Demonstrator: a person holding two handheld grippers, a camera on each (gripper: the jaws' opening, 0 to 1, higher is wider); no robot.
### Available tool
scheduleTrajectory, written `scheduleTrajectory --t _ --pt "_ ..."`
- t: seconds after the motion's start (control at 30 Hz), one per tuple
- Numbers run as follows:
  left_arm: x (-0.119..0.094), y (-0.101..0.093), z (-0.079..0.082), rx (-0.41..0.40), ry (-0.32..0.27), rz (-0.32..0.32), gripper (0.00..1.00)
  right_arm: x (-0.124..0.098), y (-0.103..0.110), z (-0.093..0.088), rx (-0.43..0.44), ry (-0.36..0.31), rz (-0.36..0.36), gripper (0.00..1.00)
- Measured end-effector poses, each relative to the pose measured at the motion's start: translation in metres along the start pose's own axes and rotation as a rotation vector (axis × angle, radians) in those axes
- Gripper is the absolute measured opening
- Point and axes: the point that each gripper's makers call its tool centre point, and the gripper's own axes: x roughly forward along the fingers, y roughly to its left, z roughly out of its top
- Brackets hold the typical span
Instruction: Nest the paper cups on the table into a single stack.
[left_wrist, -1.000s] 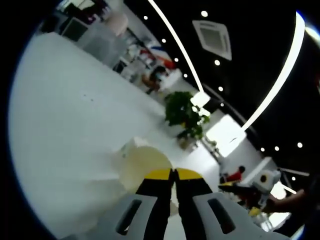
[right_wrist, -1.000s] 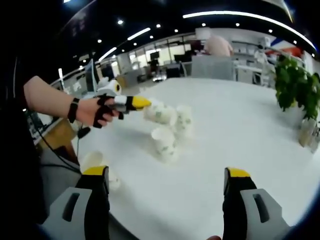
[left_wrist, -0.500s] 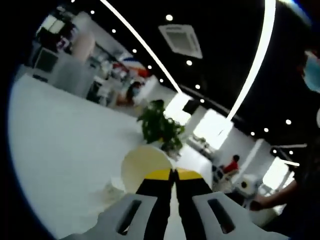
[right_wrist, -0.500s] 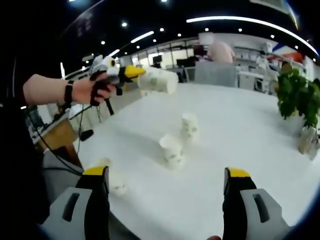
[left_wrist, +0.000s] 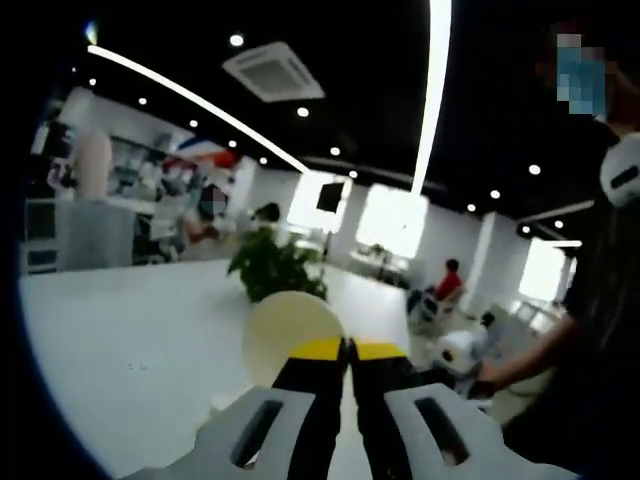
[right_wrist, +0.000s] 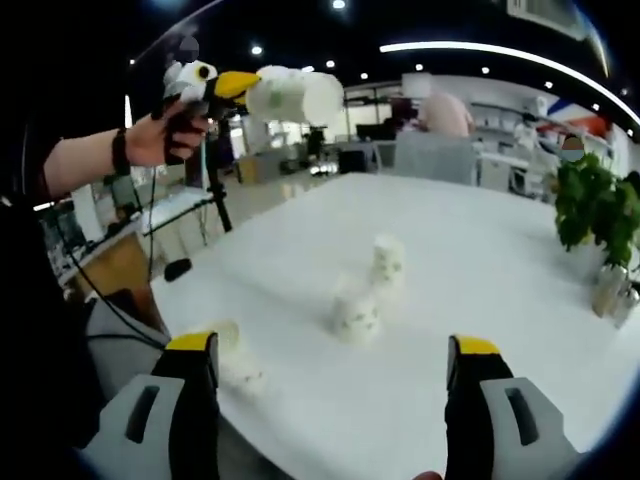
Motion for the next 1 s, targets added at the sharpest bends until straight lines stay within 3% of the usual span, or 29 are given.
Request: scheduleTrajectory --t 0.2,0.5,0.67,0.83,0.9,1.0 --pt "-0.010 -0.011 0.018 -0.001 -0.013 -0.010 0.00 -0.005 -0.005 -0.001 0.005 -0.012 -0.023 0.93" --pt "-0.011 -0.036 0.027 0.085 0.074 -0.040 0.00 -0.005 -0.005 -0.002 0.004 -0.023 -0.031 0.93" --pt "-0.012 -0.048 0.027 0.186 0.138 -0.068 0.00 -0.002 -0.003 -0.003 0.003 -0.022 -0.027 0.93" --pt "-0.017 -0.065 0.036 0.176 0.149 -0.106 0.00 0.000 -0.003 0.000 -0.003 -0.024 -0.026 0.93" --pt "-0.018 -0.067 0.036 0.203 0.175 -0.109 0.00 0.000 -0.004 0.000 -0.006 -0.023 -0.027 0.93" --pt "-0.021 -0.066 0.027 0.300 0.277 -0.090 0.00 0.000 -0.005 0.000 -0.011 -0.016 -0.029 0.93"
